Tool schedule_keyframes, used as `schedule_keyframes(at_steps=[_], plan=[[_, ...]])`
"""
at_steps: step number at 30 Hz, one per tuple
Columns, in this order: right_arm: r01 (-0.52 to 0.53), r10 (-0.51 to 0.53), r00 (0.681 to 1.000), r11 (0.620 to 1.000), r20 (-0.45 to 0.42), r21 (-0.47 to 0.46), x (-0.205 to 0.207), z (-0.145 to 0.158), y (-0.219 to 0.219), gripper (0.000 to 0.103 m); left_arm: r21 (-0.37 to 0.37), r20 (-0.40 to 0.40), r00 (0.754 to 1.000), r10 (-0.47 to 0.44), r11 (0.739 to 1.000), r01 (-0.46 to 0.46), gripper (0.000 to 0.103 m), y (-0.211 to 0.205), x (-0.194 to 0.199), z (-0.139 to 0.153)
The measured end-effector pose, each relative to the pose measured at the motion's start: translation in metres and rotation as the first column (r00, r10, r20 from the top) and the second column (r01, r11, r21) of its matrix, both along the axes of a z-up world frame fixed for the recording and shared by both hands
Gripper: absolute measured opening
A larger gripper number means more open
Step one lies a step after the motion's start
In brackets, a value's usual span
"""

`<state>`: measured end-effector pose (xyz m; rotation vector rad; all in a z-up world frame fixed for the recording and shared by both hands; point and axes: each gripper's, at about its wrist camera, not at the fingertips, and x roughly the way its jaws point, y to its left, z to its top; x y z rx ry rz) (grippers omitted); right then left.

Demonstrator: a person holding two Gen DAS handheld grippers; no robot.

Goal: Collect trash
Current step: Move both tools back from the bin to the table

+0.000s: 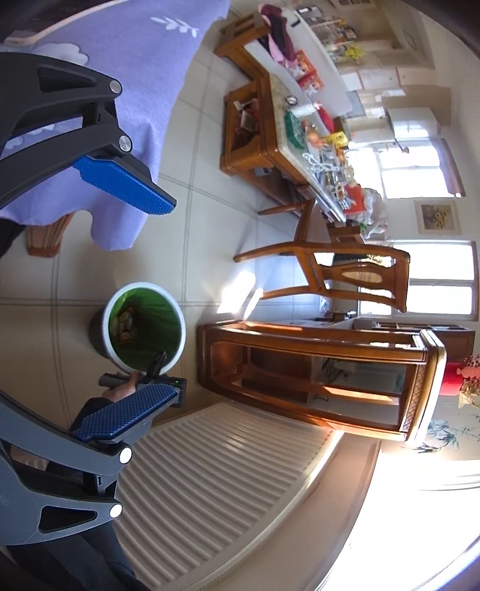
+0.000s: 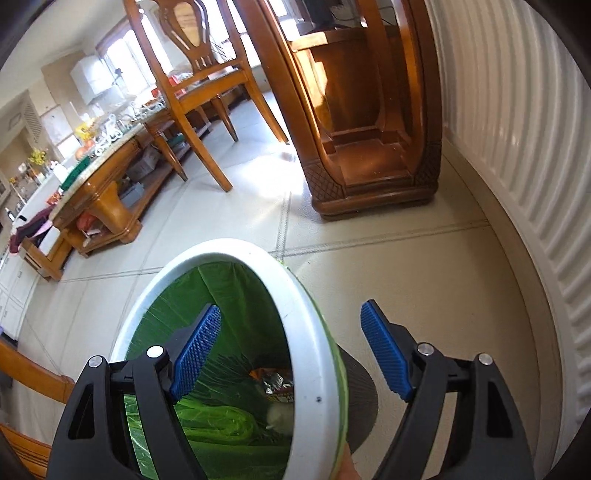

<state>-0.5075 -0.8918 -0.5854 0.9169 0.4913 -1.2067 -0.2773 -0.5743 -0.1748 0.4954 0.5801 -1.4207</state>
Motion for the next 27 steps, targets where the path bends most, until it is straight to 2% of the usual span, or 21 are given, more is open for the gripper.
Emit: schedule_keyframes(at_steps=[4,8,11,14,16,18,20,23,25,27], plan=[[0.096,-0.095,0.995,0.995,-0.030,0.036,-0.022,0.003,0.026,0.079,-0.070,0.005,1.000,0.031,0.997,-0.030,0.092,0.046,0.012,0.028],[0.113,-0.114,0.992,0.993,-0.054,-0.017,-0.028,0.038,0.060,0.079,-0.160,-0.007,0.995,0.095,0.983,-0.095,0.092,0.102,0.039,0.060],[0.097,-0.106,0.993,0.985,-0.057,-0.146,-0.013,0.099,0.085,0.079,-0.208,0.000,0.984,0.177,0.963,-0.174,0.092,0.148,0.067,0.084],[-0.005,-0.001,1.000,0.965,-0.024,-0.260,0.026,0.174,0.104,0.080,-0.243,0.016,0.958,0.286,0.931,-0.274,0.092,0.206,0.105,0.110],[-0.103,0.110,0.994,0.938,0.003,-0.331,0.065,0.230,0.119,0.086,-0.266,0.028,0.924,0.381,0.894,-0.361,0.092,0.250,0.135,0.125],[-0.219,0.250,0.968,0.895,0.030,-0.387,0.114,0.290,0.138,0.091,-0.282,0.029,0.874,0.485,0.843,-0.459,0.092,0.302,0.170,0.139],[-0.353,0.405,0.914,0.826,0.028,-0.440,0.169,0.350,0.162,0.091,-0.277,0.023,0.805,0.593,0.778,-0.564,0.093,0.354,0.209,0.147],[-0.554,0.617,0.786,0.671,-0.043,-0.492,0.263,0.440,0.216,0.091,-0.243,0.015,0.689,0.725,0.671,-0.701,0.093,0.432,0.272,0.154],[-0.669,0.747,0.662,0.548,-0.066,-0.502,0.326,0.492,0.258,0.091,-0.190,0.043,0.588,0.808,0.585,-0.789,0.093,0.476,0.316,0.156],[-0.771,0.851,0.518,0.421,-0.085,-0.478,0.388,0.532,0.300,0.091,-0.156,0.039,0.518,0.855,0.517,-0.842,0.093,0.519,0.362,0.156]])
